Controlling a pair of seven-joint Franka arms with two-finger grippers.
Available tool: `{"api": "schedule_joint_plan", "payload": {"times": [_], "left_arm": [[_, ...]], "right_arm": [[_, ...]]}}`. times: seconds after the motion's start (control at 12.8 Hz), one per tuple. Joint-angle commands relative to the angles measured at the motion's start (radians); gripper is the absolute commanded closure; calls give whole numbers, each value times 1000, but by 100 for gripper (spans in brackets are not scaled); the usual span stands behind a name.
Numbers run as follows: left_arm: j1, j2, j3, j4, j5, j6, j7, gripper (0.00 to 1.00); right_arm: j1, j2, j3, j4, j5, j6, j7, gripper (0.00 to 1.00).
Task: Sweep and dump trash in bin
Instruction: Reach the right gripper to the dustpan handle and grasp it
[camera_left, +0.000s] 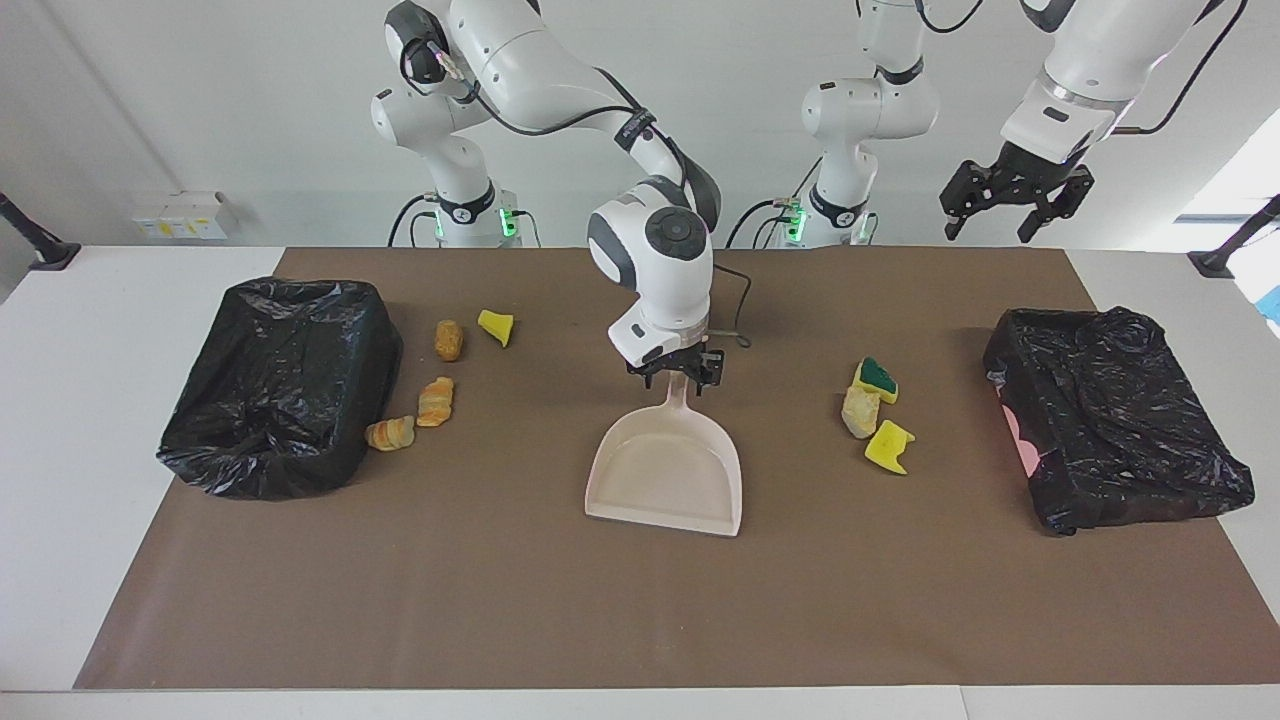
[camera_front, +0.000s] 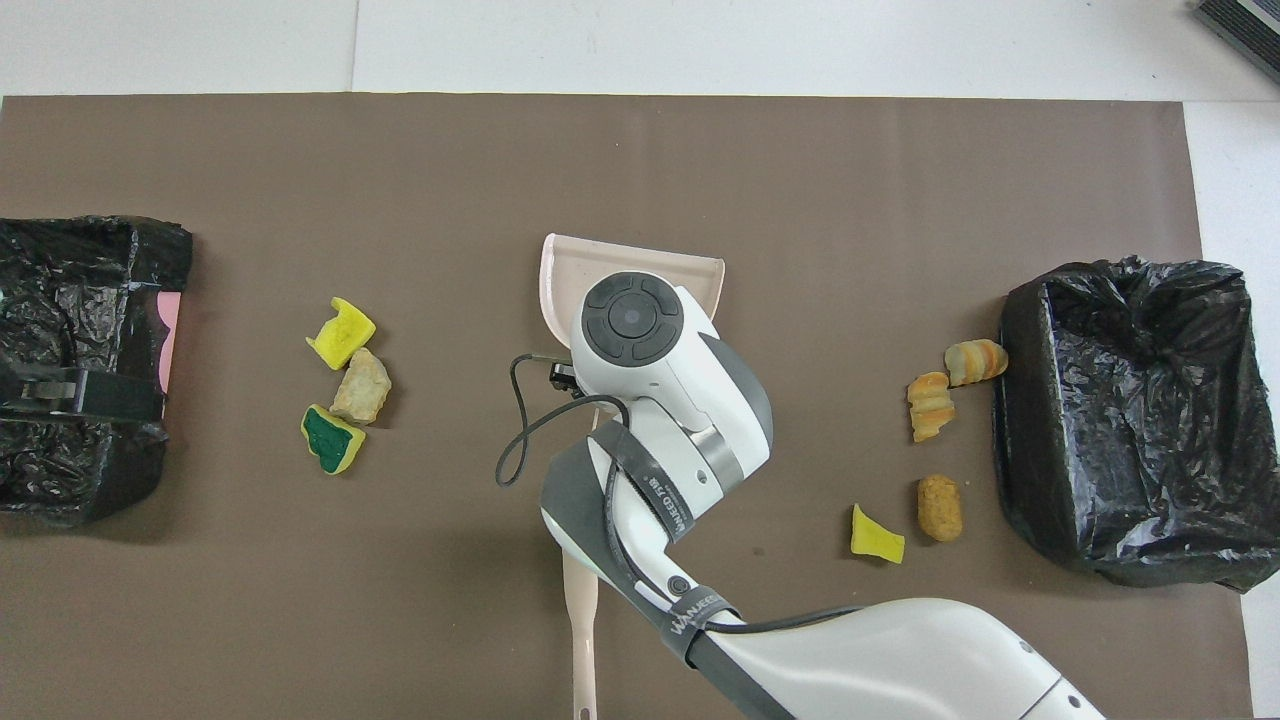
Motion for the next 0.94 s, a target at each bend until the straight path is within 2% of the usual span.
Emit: {"api": "schedule_joint_plan", "payload": {"times": [0.0,0.08,0.16,0.23,0.55,0.7,0.86], "left_arm": [[-9,-30,7,-36,-2,22,-12,0],[-9,-30,7,-36,-2,22,-12,0],[-9,-30,7,-36,-2,26,-12,0],[-9,-30,7,-36,-2,26,-12,0],[-9,-29,7,-36,-2,27,-13,0],[-9,-29,7,-36,-2,27,-13,0],[-8,-29,7,-36,-2,29,-13,0]], "right_arm": [[-6,-12,8,-30,-18,16,8,51],[-6,-13,8,-30,-18,8,8,66],[-6,-13,8,-30,-18,-1,3,96],[-5,-16,8,-30,-18,-4,-2,100],[-28,-27,8,-1,-8,-39,-21,100],[-68,-65,9,-2,0,-59,-92,100],[-140,-101,9,-4,47,-77,-245,100]]}}
